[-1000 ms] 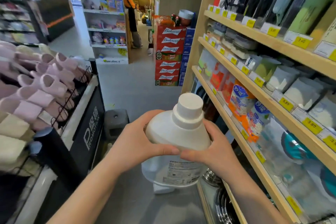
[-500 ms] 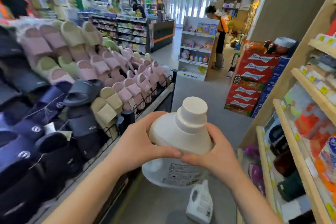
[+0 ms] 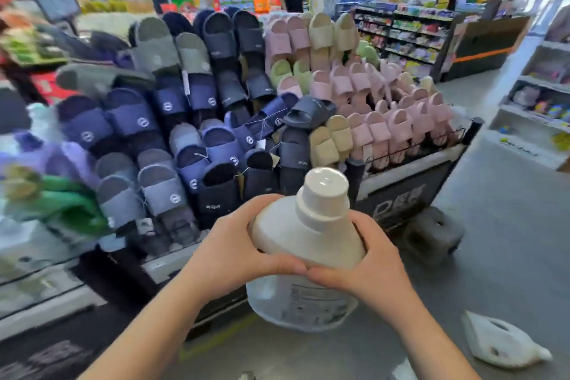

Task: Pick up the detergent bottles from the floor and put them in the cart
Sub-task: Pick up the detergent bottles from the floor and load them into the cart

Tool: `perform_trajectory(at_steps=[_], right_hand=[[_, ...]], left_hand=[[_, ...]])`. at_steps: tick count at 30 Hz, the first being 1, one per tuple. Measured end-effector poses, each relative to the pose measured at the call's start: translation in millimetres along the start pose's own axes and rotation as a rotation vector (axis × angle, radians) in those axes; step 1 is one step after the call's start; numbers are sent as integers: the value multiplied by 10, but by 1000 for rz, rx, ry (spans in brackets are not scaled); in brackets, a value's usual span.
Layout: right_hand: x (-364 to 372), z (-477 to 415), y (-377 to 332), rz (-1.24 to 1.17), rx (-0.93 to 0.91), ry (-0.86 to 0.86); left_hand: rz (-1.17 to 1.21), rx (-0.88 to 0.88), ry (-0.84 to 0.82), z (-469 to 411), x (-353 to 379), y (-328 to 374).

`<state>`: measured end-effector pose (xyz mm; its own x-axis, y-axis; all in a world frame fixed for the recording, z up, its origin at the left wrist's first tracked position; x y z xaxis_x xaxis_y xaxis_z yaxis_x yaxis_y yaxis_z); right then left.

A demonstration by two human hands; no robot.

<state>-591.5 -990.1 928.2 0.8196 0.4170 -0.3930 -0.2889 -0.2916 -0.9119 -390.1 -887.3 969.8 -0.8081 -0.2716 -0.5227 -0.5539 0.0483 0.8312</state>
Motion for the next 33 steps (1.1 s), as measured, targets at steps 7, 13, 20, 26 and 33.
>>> perform_trajectory(at_steps=[7,13,20,26,33], right_hand=[[921,-58,-357,-4,-162,-265],[1837,112,-873,-24,-271,-459],[3143,612,-1511,-72,-293,-677],[4284,1137,-2030,-105,-302,-838],[5369,1758,-2566,-184,-339,-983]], left_hand=[[-62,-168,248,858,-669,-289],[-65,-292,435,1750,-1299,-487],[-107,-403,637,2988,-2152,-691],[-111,-481,754,4047,-2847,-910],[-155,-551,875,5083,-3510,-1121]])
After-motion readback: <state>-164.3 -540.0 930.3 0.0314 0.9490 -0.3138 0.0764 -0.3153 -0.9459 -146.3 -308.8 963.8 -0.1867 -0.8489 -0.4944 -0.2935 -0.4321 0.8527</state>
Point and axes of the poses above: each hand's wrist, its own z-axis away from the middle knuckle, its own x-axis out of the palm, y = z × x, the point moved 3 cm from there along -z, towards the middle knuckle, and after that the axes turned 4 degrees about x, right-handed, at the moved point
